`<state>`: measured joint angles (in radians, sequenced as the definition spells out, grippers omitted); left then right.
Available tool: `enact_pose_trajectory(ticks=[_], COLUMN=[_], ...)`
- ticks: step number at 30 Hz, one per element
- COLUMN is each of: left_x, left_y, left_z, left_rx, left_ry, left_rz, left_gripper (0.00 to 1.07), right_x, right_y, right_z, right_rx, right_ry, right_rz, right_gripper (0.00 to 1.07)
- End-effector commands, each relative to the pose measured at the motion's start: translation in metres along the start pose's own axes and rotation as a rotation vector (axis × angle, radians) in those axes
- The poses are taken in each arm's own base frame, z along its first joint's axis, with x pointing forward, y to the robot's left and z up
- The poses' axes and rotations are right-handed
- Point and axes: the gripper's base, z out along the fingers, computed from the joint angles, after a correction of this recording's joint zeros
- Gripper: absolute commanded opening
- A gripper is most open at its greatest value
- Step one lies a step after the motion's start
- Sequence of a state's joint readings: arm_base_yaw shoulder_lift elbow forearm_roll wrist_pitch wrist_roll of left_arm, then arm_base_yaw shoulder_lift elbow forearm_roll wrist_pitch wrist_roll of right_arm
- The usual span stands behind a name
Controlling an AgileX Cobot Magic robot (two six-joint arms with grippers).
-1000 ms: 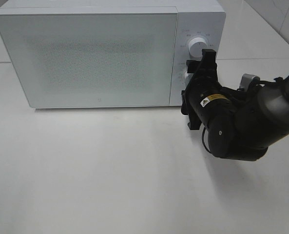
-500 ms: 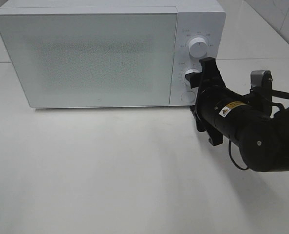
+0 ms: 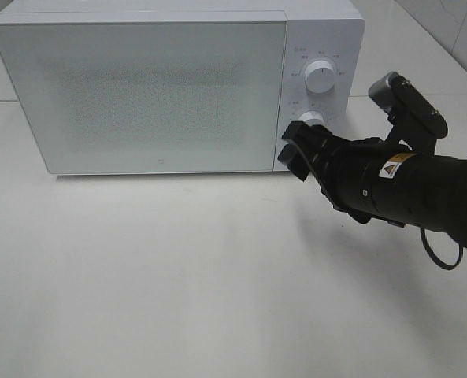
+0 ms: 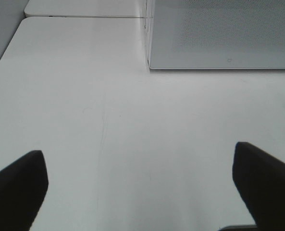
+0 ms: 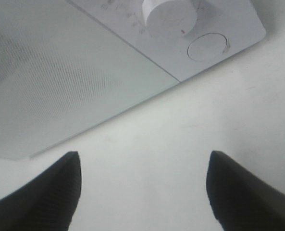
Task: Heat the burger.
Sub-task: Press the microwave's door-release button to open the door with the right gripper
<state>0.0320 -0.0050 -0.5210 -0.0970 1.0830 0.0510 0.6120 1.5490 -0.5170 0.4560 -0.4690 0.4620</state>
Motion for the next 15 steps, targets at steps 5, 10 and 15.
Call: enact_pose_trajectory(ticks=[5,10,15], left_x=[0.0,0.0,0.0], left_y=[0.0,0.0,0.0], left_z=[-0.002,-0.002,-0.002], left_rx=[-0.002,-0.002,-0.002], left_ry=[-0.025,-0.025,-0.025], left_rz=[-0.005,-0.005,-0.005], left_gripper=[0.99,0.99,0.99], right_x=[0.005,-0.005,-0.02], right_y=[-0.003,-0.001,0.007], right_z=[-0.014,-0.014,-0.021], right_rx=[0.03,0.055,0.112], right_ry=[0.189,0.348,0.46], right_rz=[-0.392,-0.539,-0.693], right_gripper=[0.71,0.71,0.71])
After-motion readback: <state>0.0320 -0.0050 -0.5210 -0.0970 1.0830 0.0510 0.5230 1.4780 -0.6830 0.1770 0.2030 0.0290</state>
